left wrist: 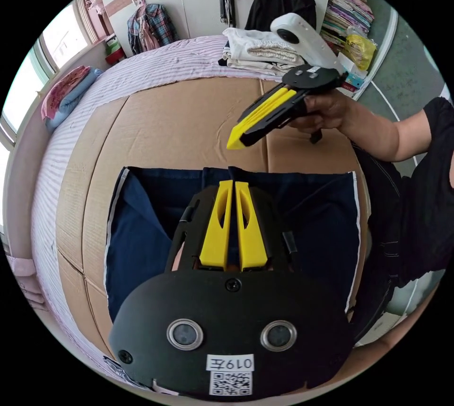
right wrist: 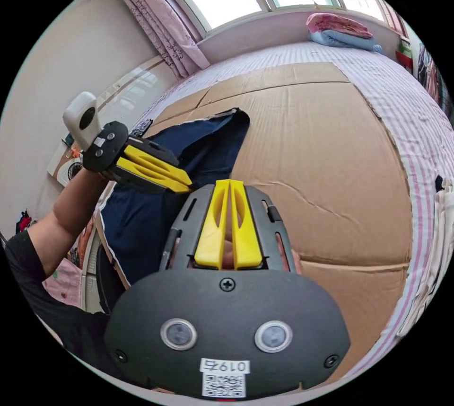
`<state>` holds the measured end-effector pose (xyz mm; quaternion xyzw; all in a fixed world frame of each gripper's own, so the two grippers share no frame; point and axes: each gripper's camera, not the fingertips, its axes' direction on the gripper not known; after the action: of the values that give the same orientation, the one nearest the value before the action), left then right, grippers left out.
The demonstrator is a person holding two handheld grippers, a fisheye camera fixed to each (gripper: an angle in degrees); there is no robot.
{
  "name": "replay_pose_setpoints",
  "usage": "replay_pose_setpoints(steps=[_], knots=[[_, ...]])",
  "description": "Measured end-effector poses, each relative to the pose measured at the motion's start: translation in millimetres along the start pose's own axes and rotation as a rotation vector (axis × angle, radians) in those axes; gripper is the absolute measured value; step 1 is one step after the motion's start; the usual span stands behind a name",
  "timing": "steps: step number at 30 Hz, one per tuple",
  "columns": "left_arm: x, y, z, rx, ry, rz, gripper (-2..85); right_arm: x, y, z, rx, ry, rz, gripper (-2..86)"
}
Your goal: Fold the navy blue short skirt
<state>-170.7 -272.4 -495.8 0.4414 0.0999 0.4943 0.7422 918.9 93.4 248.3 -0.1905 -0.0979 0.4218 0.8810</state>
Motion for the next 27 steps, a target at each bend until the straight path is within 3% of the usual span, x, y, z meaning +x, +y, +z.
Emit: replay_pose_setpoints(steps=[4, 7, 13, 21, 27], knots=[[6.7, 12.3, -19.4, 0.031, -0.007, 0.0, 0.8, -0.3, -23.8, 23.5, -0.127, -0.057, -0.011, 5.2], [9.3, 19.8, -29.2, 0.048, 0.001, 0.001, 0.8, -4.0, -30.6, 20.9, -0.103, -0.098, -0.011, 5.9], [11.5, 29.2, -44.0, 0.071, 0.018, -0.006, 0.7, -28.1, -43.3, 26.4, -0.13, 0.06, -0.036, 1.1], [0.2, 26.5, -58.6, 0.091, 0.03, -0.089, 0.7, -36.5, -52.0, 17.1, -0.132, 0.026, -0.046, -0.7], [4.4, 0.8, -48.4, -0.015, -0.011, -0.103, 0.8, -36.8, -56.4, 23.3, -0.15, 0.019, -0.031, -0.8]])
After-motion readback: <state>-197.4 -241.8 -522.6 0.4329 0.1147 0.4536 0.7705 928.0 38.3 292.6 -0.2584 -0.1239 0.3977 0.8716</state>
